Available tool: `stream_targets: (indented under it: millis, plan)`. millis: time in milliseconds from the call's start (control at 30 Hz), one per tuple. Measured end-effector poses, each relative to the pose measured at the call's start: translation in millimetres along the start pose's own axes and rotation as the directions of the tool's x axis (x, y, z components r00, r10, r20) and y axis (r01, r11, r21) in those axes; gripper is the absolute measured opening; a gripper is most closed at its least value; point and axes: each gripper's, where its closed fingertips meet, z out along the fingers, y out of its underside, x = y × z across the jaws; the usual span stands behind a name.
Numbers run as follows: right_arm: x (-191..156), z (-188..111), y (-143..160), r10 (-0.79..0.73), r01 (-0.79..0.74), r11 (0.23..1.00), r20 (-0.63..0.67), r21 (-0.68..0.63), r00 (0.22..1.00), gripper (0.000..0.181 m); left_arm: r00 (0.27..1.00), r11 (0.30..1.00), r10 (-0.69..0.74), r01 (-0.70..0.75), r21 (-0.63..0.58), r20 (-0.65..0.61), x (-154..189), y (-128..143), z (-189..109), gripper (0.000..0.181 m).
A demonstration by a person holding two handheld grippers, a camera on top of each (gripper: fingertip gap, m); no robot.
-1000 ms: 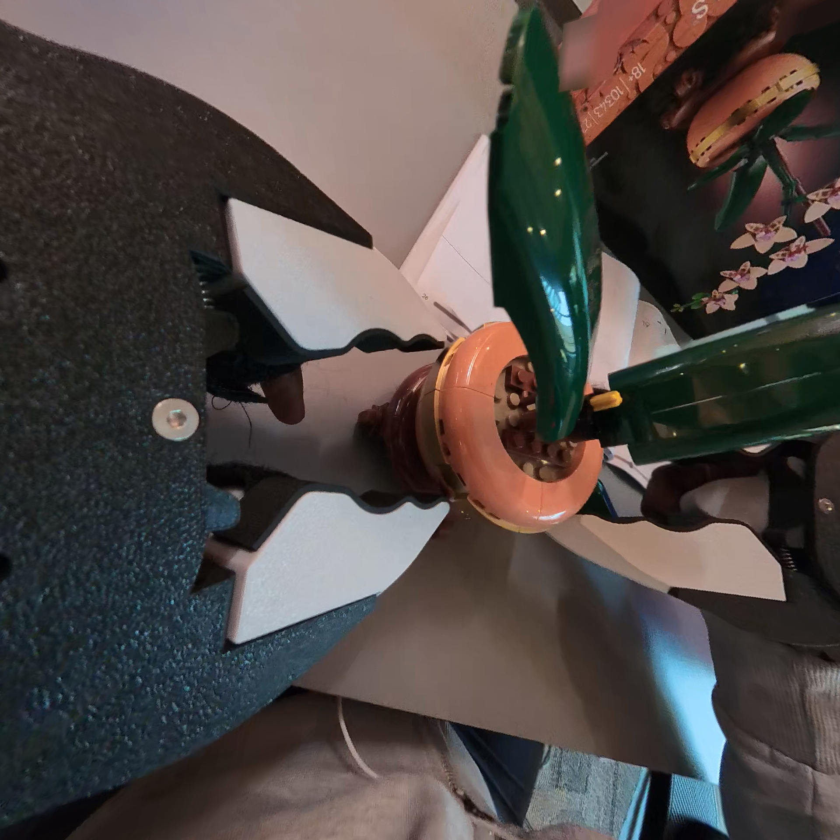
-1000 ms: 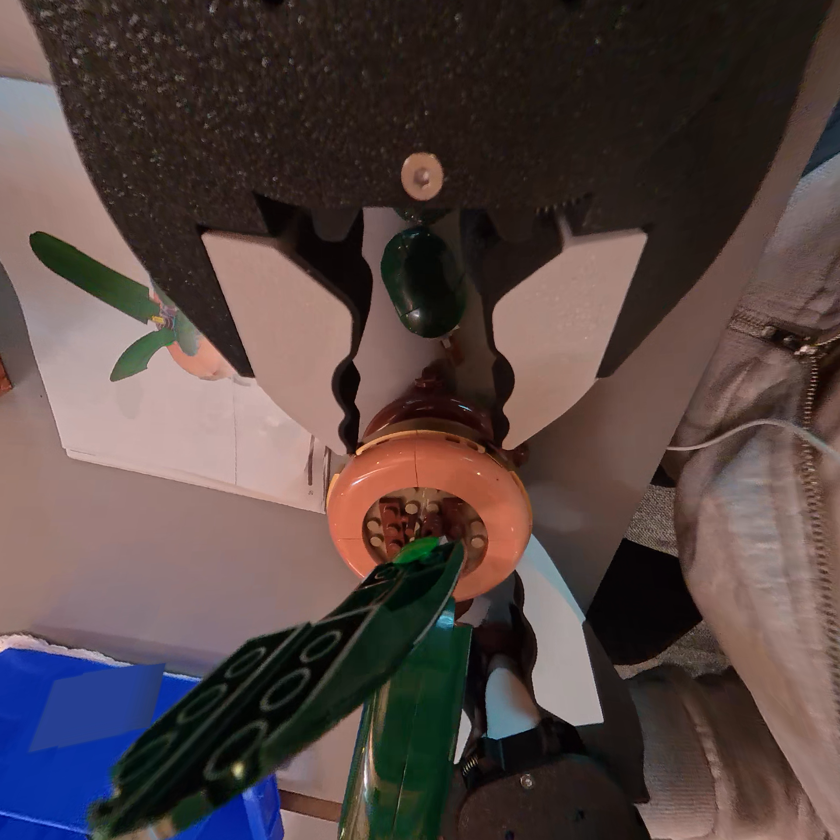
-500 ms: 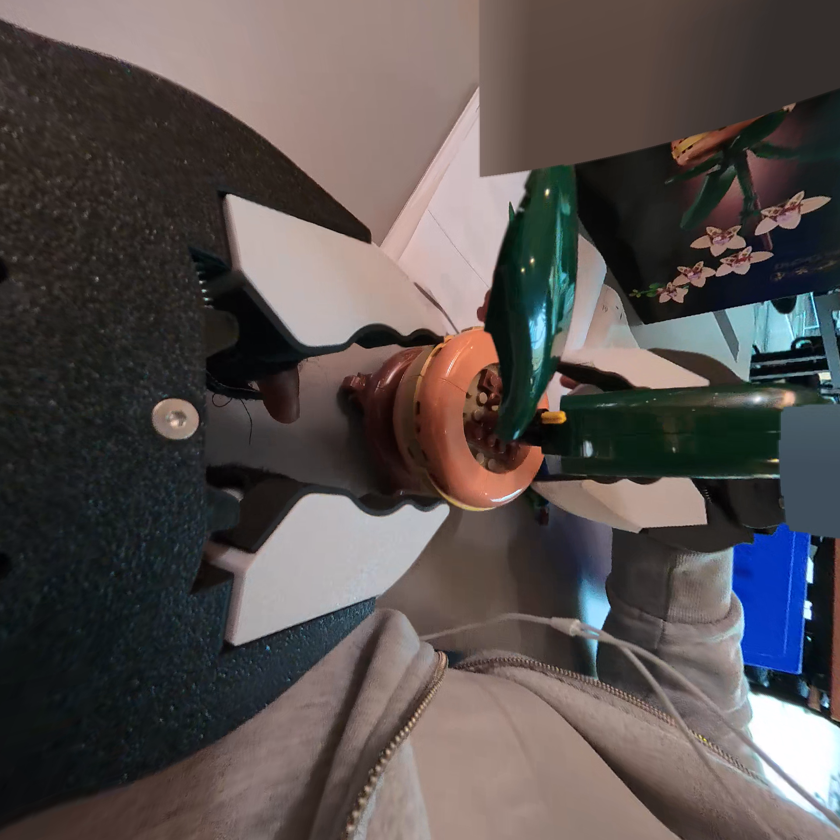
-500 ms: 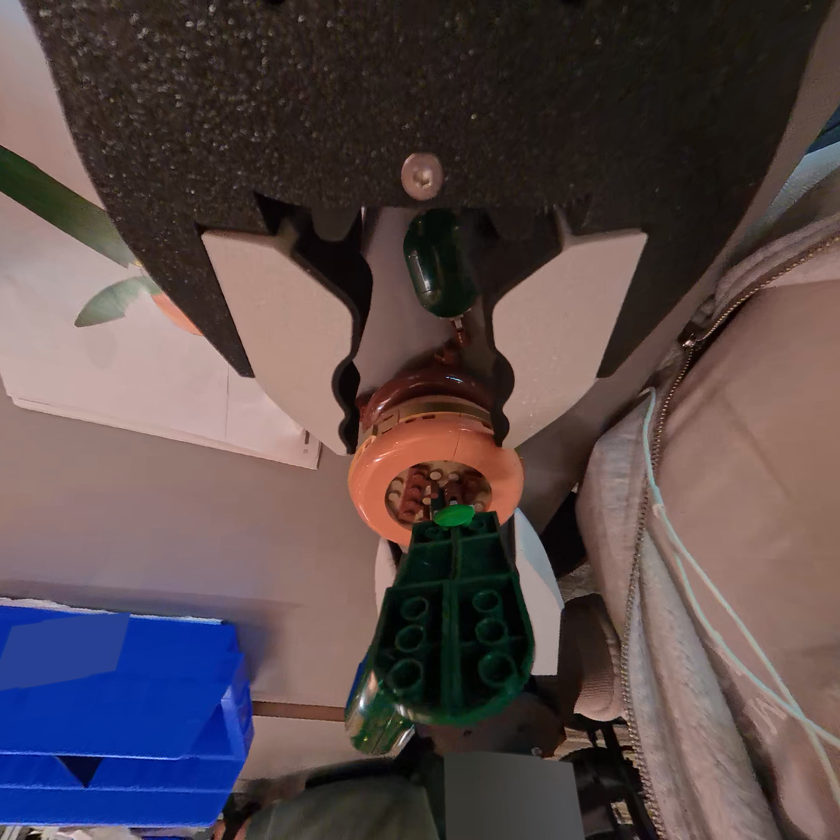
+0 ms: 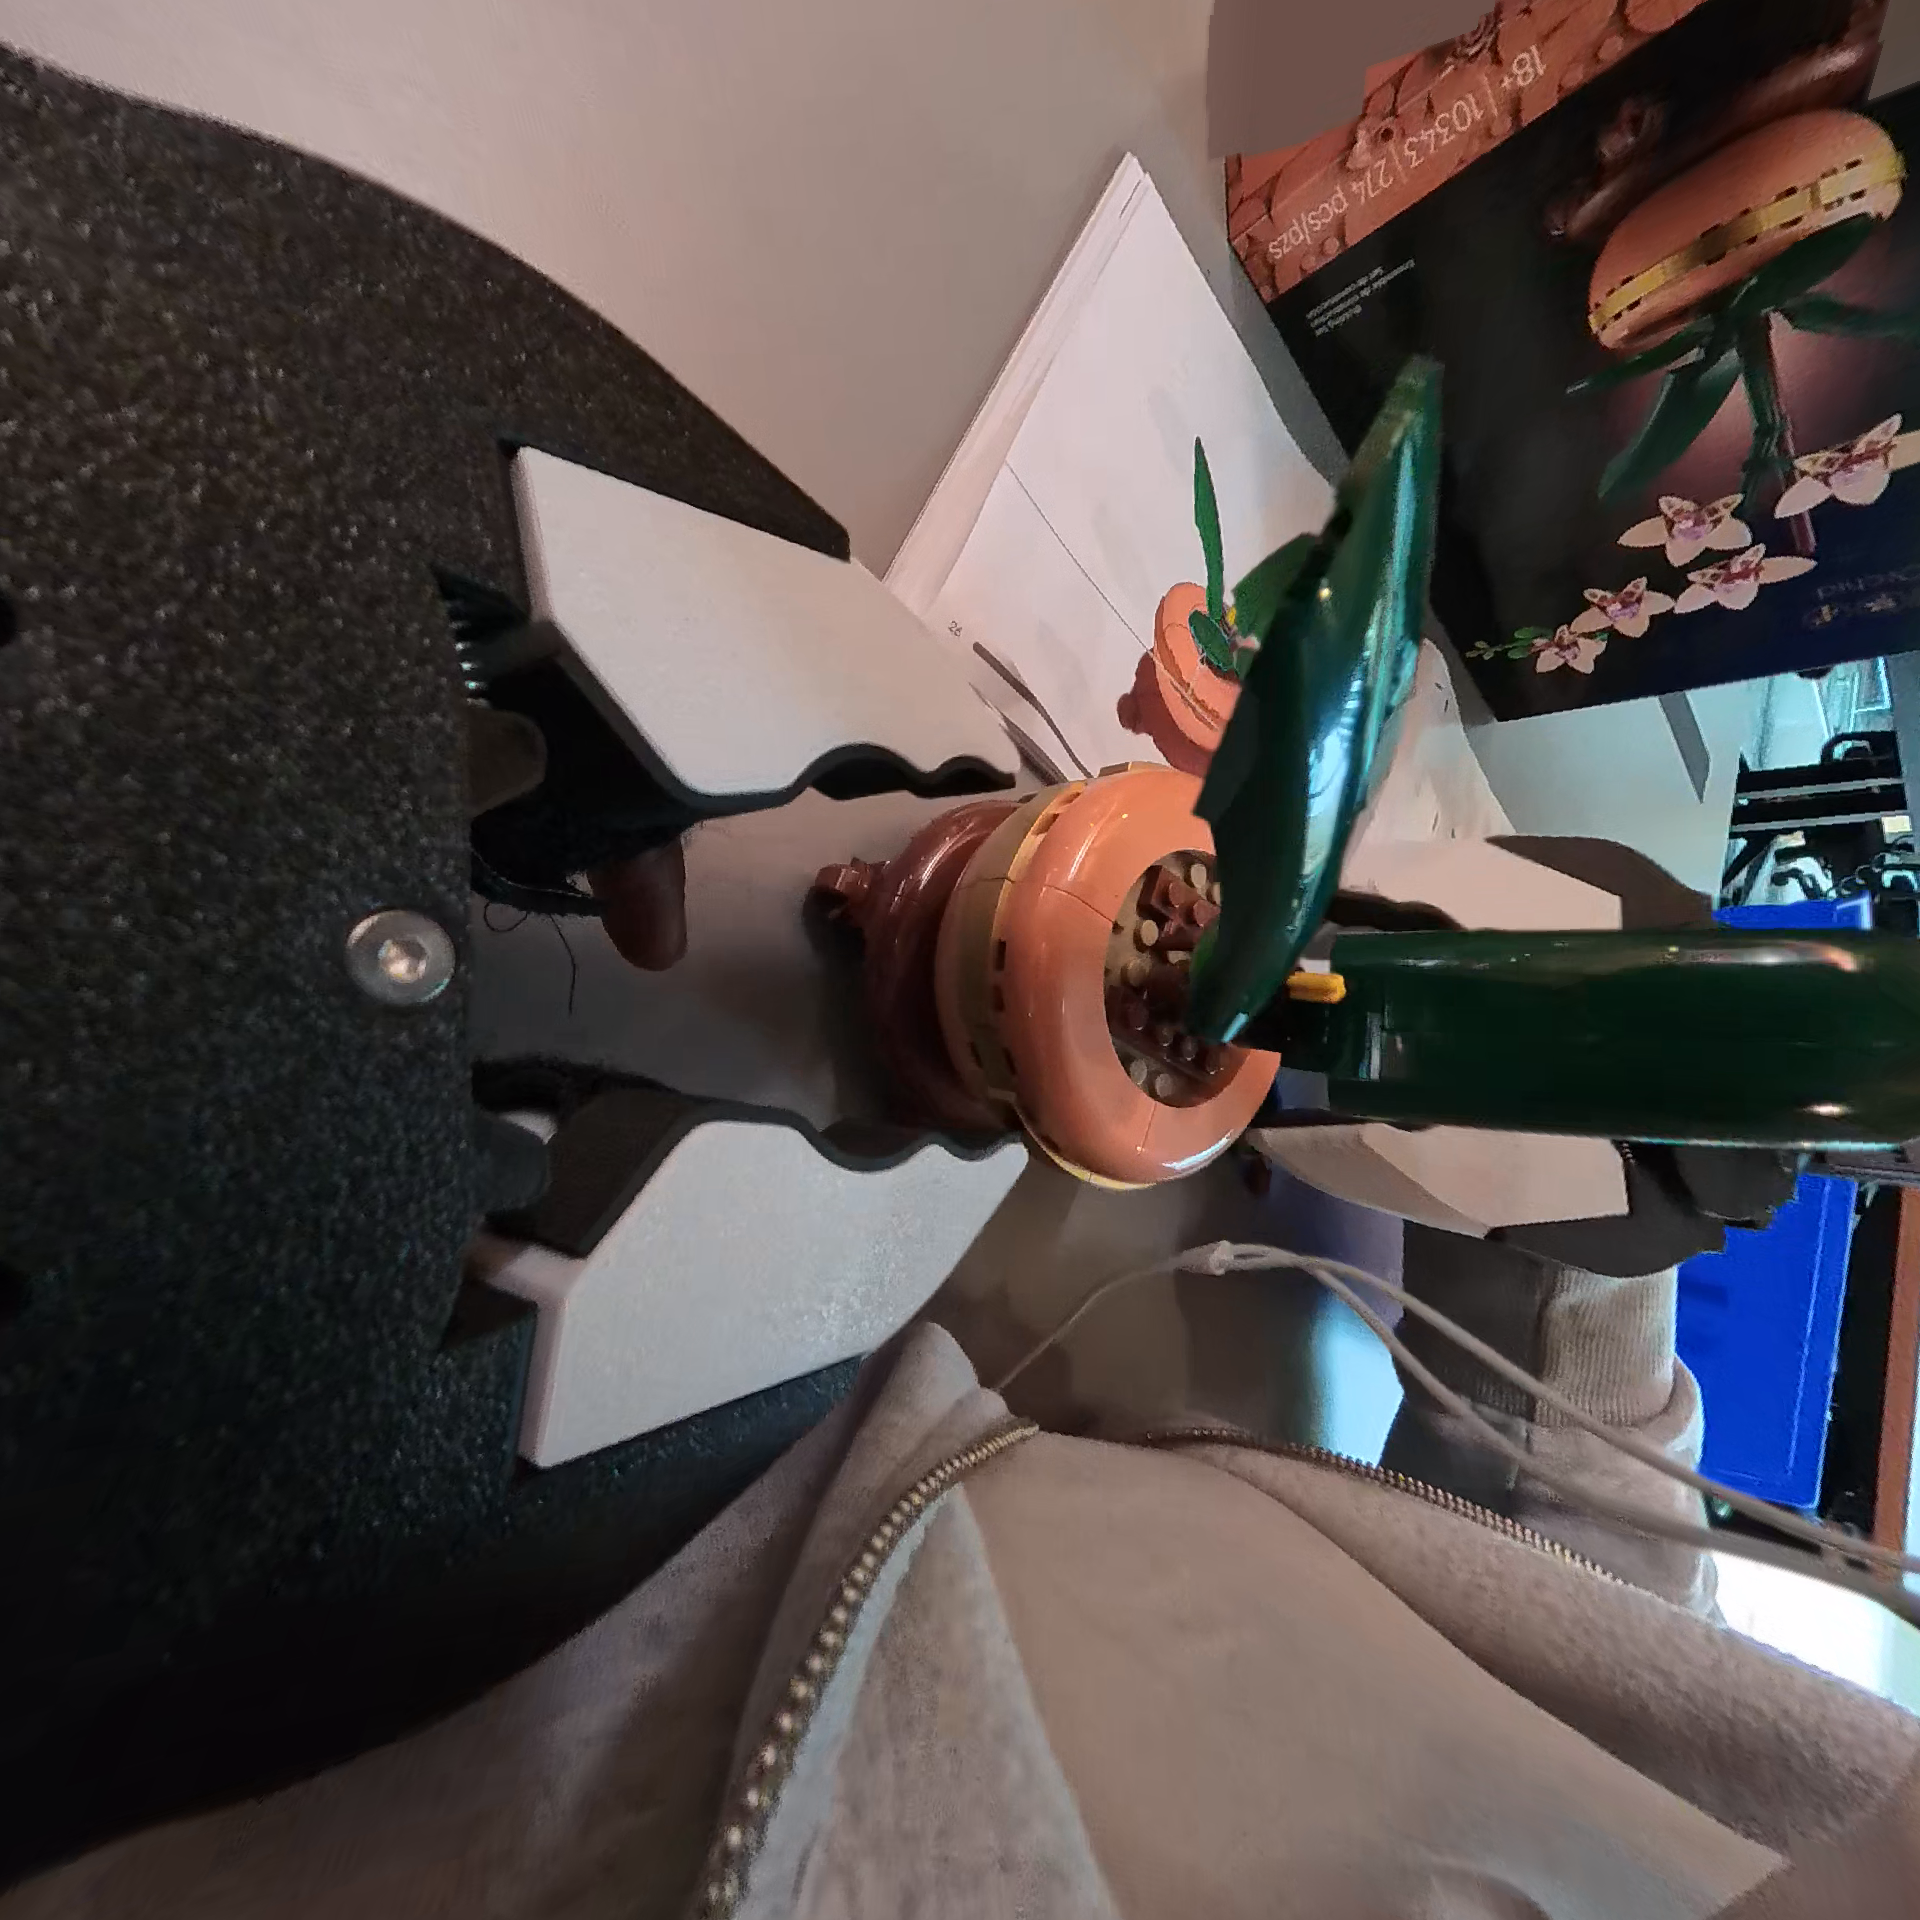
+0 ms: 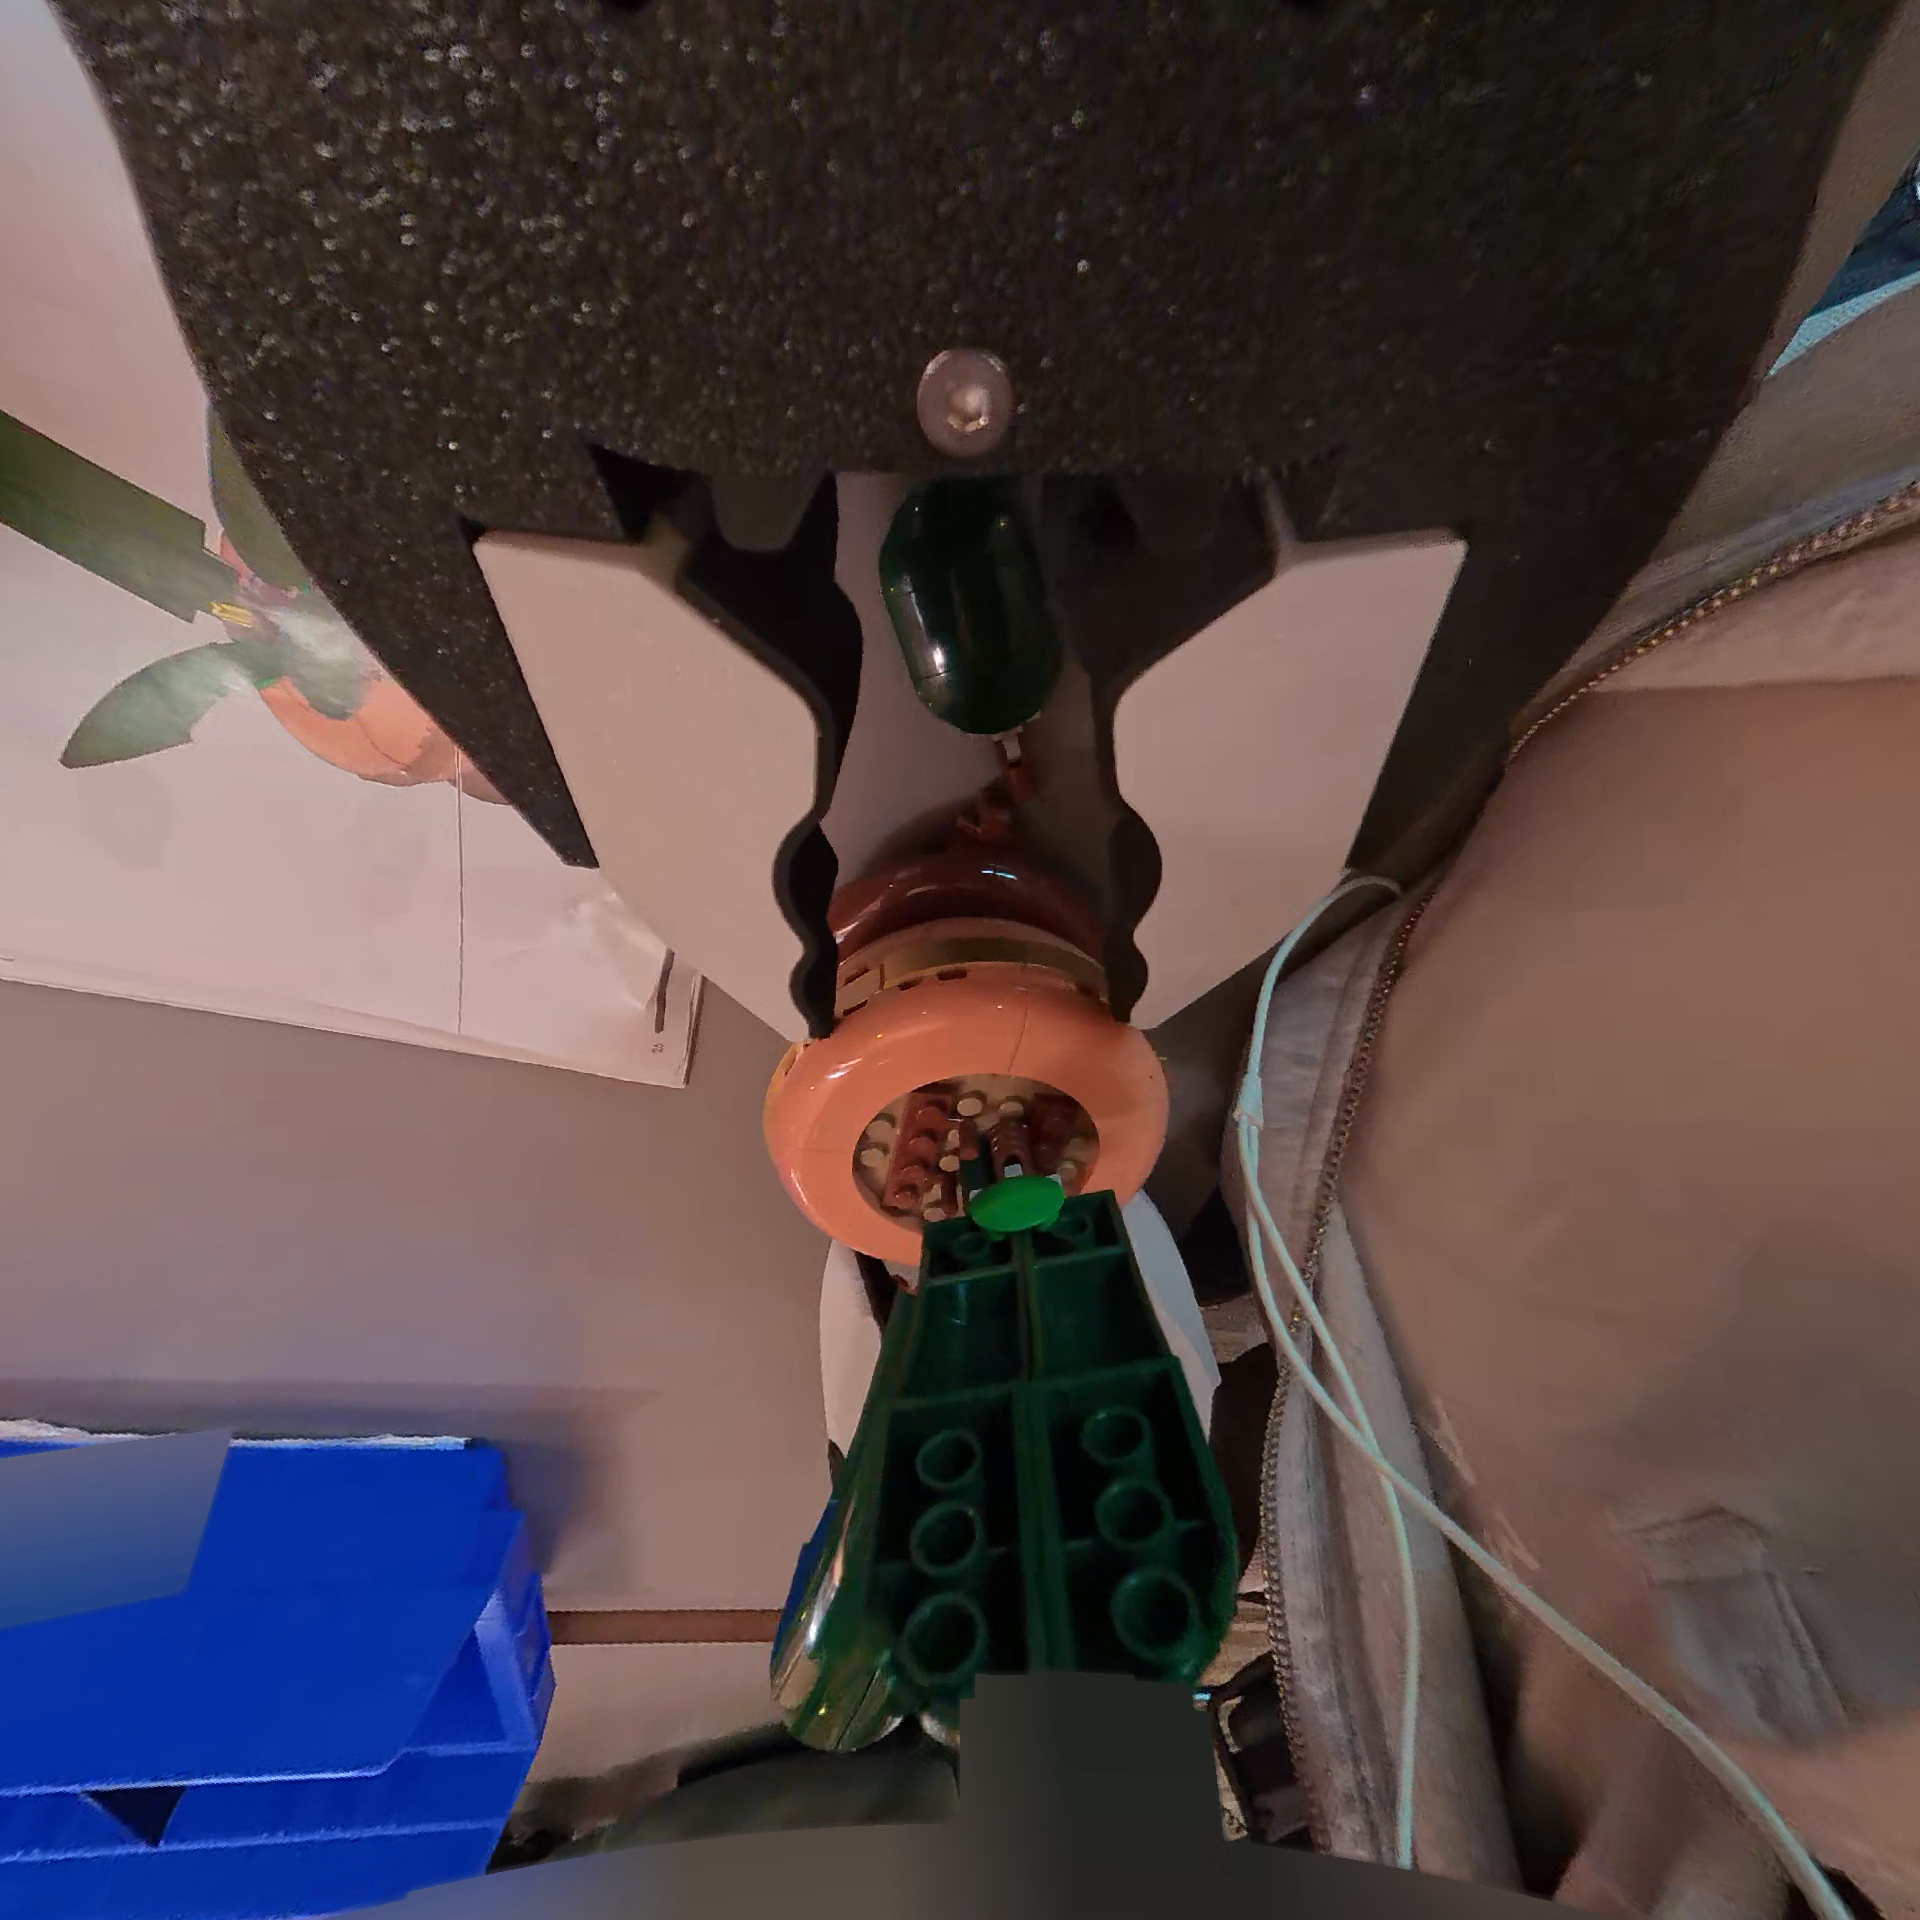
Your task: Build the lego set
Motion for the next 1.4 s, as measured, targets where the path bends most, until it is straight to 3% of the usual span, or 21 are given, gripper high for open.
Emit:
stream_targets:
  millis: [200, 367, 533, 667, 933, 1400]
  plan:
    - [3.1, 0.3, -1.5, -0.008, 0.008, 1.0, -0.01, -0.014, 1.0, 0.051, 1.0, 1.0, -0.005, 0.005, -0.007, -0.015, -0.1, -1.2, 5.1, 0.061]
    - [2.3, -3.4, 0.6, -0.006, 0.003, 1.0, -0.116, -0.022, 0.993, 0.055, 1.0, 1.0, 0.007, -0.007, -0.01, -0.005, -8.4, -2.1, 6.3, 0.063]
    - [-12.4, -10.0, 5.8, -0.024, 0.015, 0.999, -0.234, -0.037, 0.972, 0.056, 0.993, 0.999, 0.005, -0.001, -0.033, 0.114, -21.7, -1.8, -3.3, 0.057]
    - [-19.8, -19.2, 1.8, -0.09, 0.085, 0.996, -0.272, -0.03, 0.958, 0.053, 0.994, 1.0, -0.004, 0.006, -0.021, 0.111, -0.9, -6.7, -6.5, 0.053]
    - [-1.4, -8.2, 12.8, -0.05, 0.028, 0.994, -0.228, -0.101, 0.972, 0.062, 0.991, 0.996, 0.045, -0.035, -0.078, 0.128, 2.2, -2.9, 9.9, 0.057]
    - [6.6, -14.4, 6.6, -0.012, 0.009, 1.0, -0.223, -0.013, 0.975, 0.054, 0.998, 0.998, 0.055, -0.054, -0.027, 0.016, -5.6, -1.8, 15.0, 0.055]
